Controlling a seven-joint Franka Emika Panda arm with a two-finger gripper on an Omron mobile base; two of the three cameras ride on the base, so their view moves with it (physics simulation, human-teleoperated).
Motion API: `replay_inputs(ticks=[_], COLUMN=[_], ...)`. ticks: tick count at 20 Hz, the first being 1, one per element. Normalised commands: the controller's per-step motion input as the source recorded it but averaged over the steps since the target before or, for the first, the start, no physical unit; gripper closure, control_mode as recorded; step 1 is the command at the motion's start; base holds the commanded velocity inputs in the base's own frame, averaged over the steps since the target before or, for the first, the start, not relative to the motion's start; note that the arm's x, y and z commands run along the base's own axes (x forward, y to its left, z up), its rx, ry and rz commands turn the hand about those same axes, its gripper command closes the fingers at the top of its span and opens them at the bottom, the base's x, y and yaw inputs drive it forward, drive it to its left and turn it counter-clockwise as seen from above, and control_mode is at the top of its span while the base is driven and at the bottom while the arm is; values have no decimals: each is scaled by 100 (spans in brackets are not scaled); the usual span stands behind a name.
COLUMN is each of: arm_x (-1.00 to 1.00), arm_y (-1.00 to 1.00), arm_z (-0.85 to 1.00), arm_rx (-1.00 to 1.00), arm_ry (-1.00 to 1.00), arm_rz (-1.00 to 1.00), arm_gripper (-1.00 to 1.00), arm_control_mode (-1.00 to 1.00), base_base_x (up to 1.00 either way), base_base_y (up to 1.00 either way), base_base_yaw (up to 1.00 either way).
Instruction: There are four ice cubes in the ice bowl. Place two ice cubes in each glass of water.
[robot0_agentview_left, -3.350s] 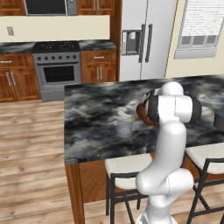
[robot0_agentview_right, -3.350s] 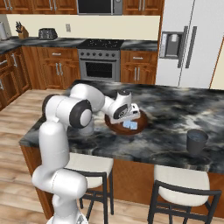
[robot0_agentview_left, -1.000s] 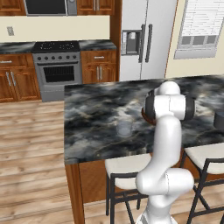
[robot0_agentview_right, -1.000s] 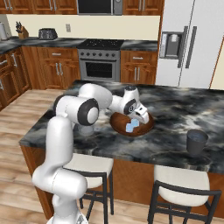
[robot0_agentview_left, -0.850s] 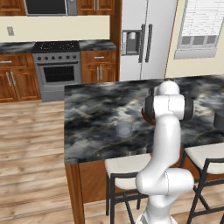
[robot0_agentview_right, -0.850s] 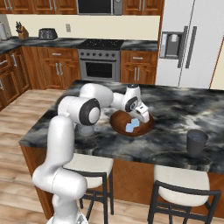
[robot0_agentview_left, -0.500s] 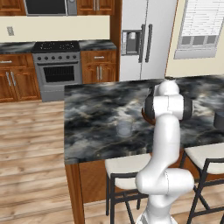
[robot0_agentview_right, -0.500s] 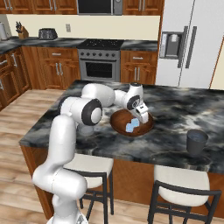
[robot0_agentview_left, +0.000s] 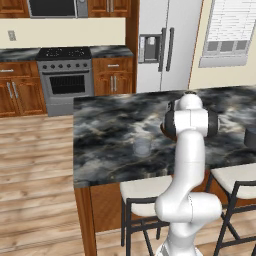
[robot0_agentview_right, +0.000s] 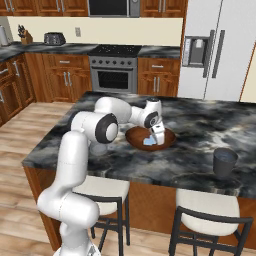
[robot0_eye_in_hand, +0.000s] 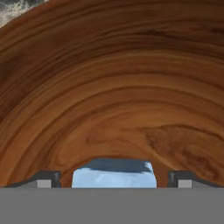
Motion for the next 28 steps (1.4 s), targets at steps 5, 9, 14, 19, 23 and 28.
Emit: replay_inputs(ticks=[5,9,14,19,23,28], arm_x=[0,-8,-15,-25,-45,-44], arm_y=[18,13,3,0,4,33], arm_z=[-22,-14,-16,13,48,47], arm_rx=[0,1,3,7,8,1], arm_ry=[1,0,0,-6,-6,-3], arm_rz=[-14,-14,-7,1,33,58], arm_gripper=[100,100,100,100,100,100], arm_control_mode=[-100,-100,-100,-100,-100,-100], base_base_x=[0,0,0,0,0,0], base_base_y=[0,0,0,0,0,0], base_base_yaw=[0,0,0,0,0,0])
